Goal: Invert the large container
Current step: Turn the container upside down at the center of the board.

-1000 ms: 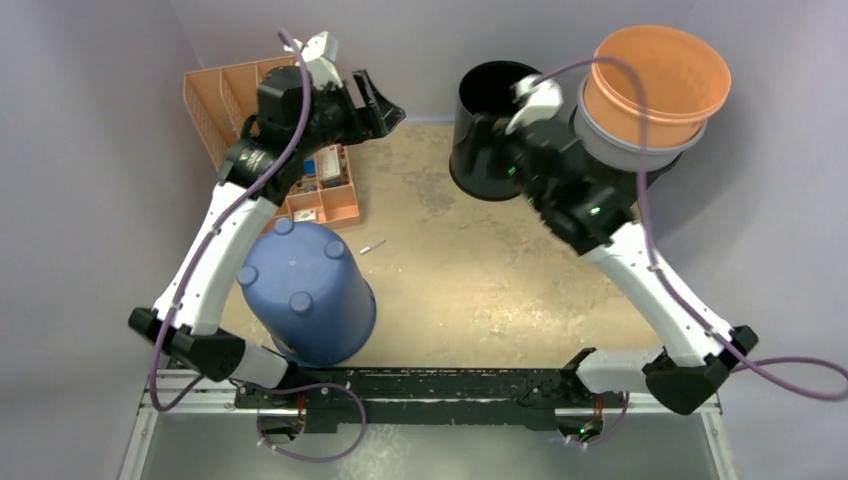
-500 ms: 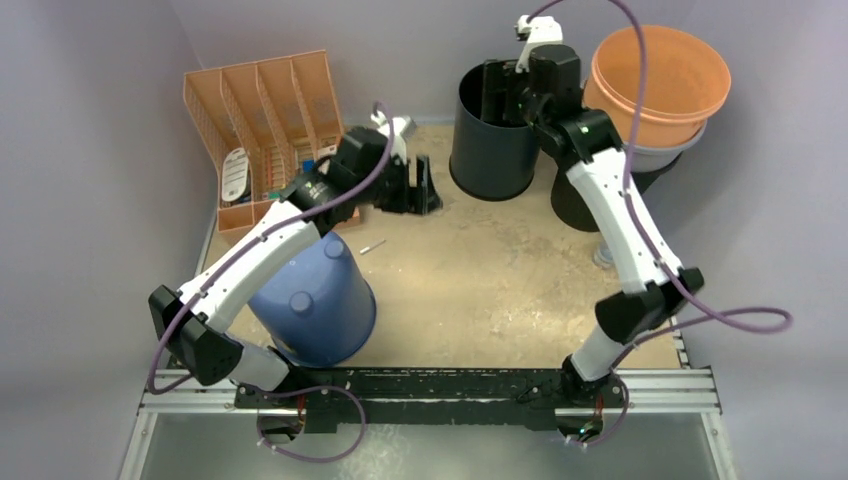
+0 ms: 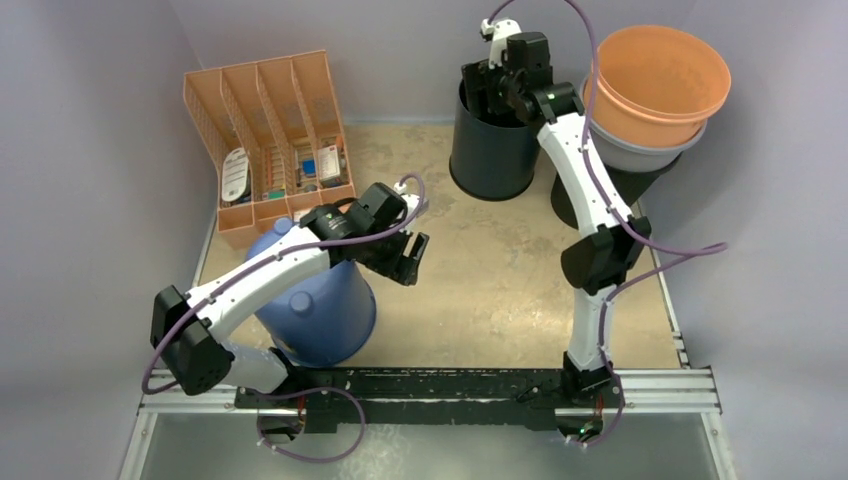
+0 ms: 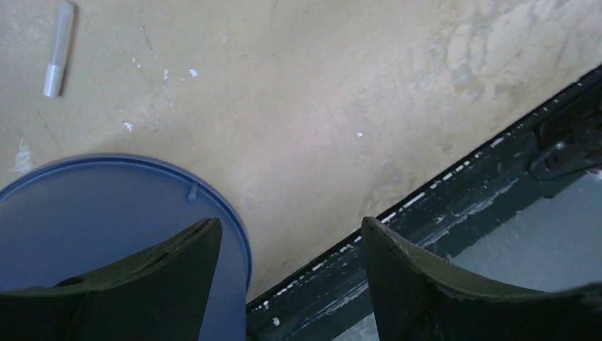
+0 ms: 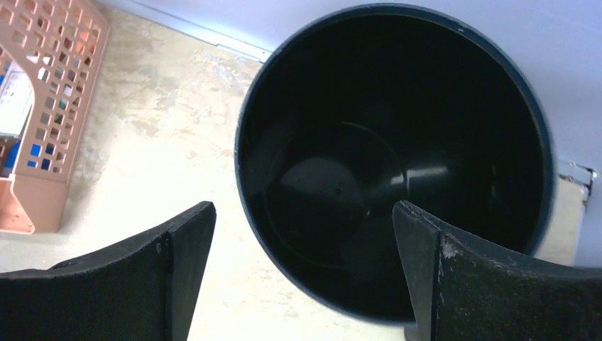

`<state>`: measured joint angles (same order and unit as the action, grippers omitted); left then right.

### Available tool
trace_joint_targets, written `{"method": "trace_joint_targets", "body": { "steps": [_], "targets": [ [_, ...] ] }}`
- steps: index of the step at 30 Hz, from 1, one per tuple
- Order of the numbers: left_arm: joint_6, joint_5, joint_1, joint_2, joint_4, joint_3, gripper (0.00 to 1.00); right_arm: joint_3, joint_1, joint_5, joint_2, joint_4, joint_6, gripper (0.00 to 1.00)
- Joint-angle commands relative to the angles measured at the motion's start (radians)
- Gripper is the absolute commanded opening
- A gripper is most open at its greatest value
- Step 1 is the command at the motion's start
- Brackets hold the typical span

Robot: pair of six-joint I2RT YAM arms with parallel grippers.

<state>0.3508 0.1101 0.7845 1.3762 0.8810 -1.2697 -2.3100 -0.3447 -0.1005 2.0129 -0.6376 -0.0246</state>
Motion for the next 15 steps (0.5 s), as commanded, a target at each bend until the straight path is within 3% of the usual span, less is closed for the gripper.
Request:
{"method": "trace_joint_targets", "body": {
  "steps": [1, 5, 10, 15],
  "targets": [
    [0.0, -0.09, -0.055, 0.009, -0.027, 0.011, 0.72, -0.088, 0.003, 0.112, 0.055, -0.004, -0.066, 0.95],
    [0.015, -0.099, -0.225, 0.027, -0.04, 0.027, 0.71, -0.127, 0.003, 0.13, 0.141, -0.034, -0.077, 0.89],
    [0.046, -0.224, -0.312, 0.055, -0.025, -0.057, 0.71, -0.095, 0.001, 0.108, 0.165, -0.014, -0.073, 0.74],
    [0.081, -0.26, -0.359, 0.081, -0.057, -0.157, 0.72, -0.082, -0.002, 0.144, 0.146, -0.006, -0.067, 0.44]
  ]
}}
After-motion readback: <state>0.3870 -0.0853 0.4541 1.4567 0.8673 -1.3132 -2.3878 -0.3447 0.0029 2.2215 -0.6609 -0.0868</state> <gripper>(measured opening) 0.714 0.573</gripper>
